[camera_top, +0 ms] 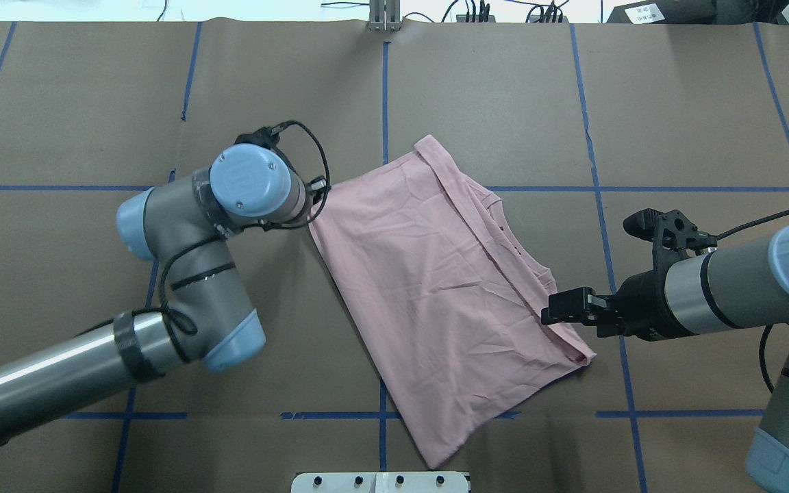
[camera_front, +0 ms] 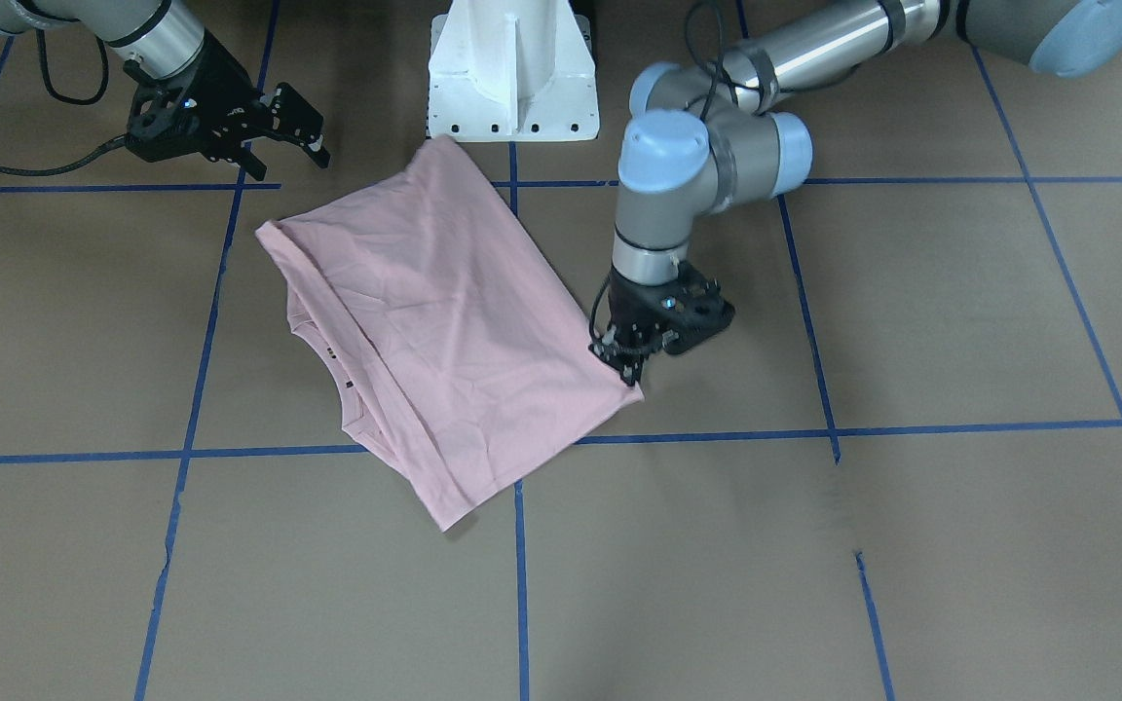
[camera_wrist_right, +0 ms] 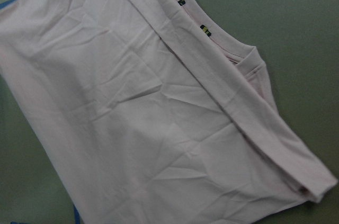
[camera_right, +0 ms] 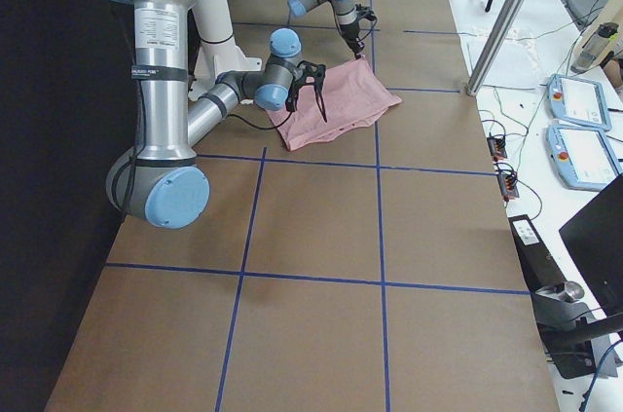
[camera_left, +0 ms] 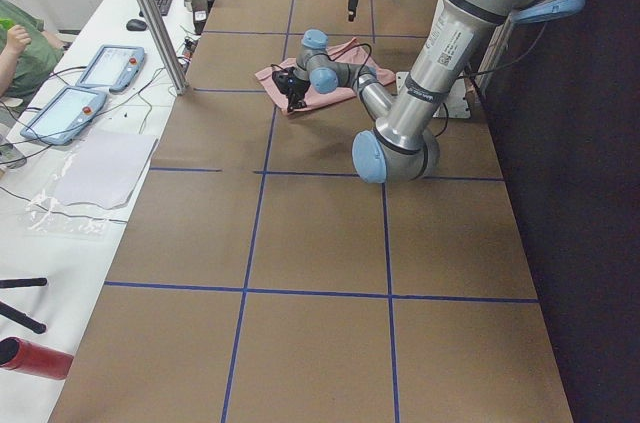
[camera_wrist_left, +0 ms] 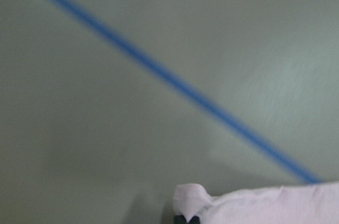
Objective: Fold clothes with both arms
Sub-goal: 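Grasp the corner with the left gripper and pull it away from the robot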
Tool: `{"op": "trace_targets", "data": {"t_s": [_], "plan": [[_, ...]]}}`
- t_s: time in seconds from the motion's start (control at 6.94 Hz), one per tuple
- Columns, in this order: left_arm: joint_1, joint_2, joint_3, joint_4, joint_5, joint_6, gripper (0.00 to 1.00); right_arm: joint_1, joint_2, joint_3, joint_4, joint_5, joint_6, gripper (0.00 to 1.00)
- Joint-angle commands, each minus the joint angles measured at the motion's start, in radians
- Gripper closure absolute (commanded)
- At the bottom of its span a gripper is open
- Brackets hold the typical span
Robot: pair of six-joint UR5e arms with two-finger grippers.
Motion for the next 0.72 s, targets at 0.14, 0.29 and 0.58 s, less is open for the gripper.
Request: {"op": "trace_targets", "data": {"t_s": [0.14,0.29,0.58], "plan": [[-0.108,-0.182,0.349,-0.267,0.000,0.139,1.00,0.004,0.024,-0.009,-0.001,-0.001,0.001,0.00],[-0.110,-0.213,0.419,-0.347,0.000,0.142,1.00,0.004,0.025,-0.009,-0.001,-0.003,0.001,0.00],[-0.110,-0.231,0.507,-0.458,0.043,0.200,1.00,0.004,0.030,-0.010,-0.001,-0.004,0.003,0.00]]}}
